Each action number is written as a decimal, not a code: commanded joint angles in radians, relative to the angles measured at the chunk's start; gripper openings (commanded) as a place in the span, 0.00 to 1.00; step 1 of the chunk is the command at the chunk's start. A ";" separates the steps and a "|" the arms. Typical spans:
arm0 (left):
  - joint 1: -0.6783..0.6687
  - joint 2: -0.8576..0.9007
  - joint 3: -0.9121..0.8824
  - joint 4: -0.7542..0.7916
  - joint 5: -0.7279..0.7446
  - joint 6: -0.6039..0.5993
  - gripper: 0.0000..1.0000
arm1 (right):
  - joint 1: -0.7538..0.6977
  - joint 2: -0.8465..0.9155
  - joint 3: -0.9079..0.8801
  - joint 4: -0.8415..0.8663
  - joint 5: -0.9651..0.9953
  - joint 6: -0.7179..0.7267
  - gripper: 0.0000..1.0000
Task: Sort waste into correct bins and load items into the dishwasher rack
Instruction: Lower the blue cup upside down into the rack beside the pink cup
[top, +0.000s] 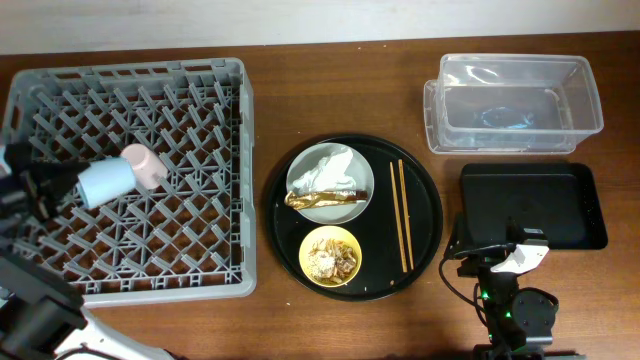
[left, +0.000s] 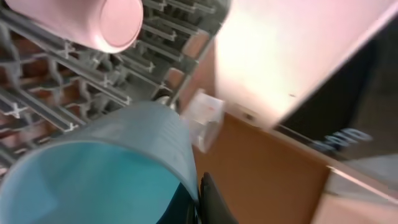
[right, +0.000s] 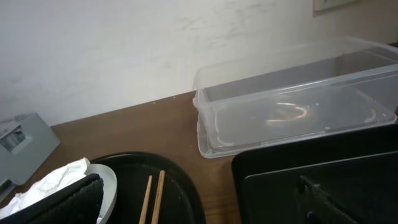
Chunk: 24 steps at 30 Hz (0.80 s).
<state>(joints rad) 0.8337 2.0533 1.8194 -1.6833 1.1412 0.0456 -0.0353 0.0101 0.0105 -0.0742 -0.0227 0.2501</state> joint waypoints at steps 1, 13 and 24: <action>0.019 0.002 -0.135 0.027 0.136 0.167 0.00 | 0.009 -0.006 -0.005 -0.005 0.005 -0.010 0.99; 0.019 0.002 -0.359 0.342 0.205 0.179 0.01 | 0.009 -0.006 -0.005 -0.005 0.005 -0.010 0.99; 0.019 0.002 -0.359 0.465 0.114 0.119 0.14 | 0.009 -0.006 -0.005 -0.005 0.005 -0.010 0.99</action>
<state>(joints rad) 0.8532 2.0529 1.4639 -1.2354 1.2888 0.1749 -0.0353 0.0101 0.0105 -0.0742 -0.0231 0.2497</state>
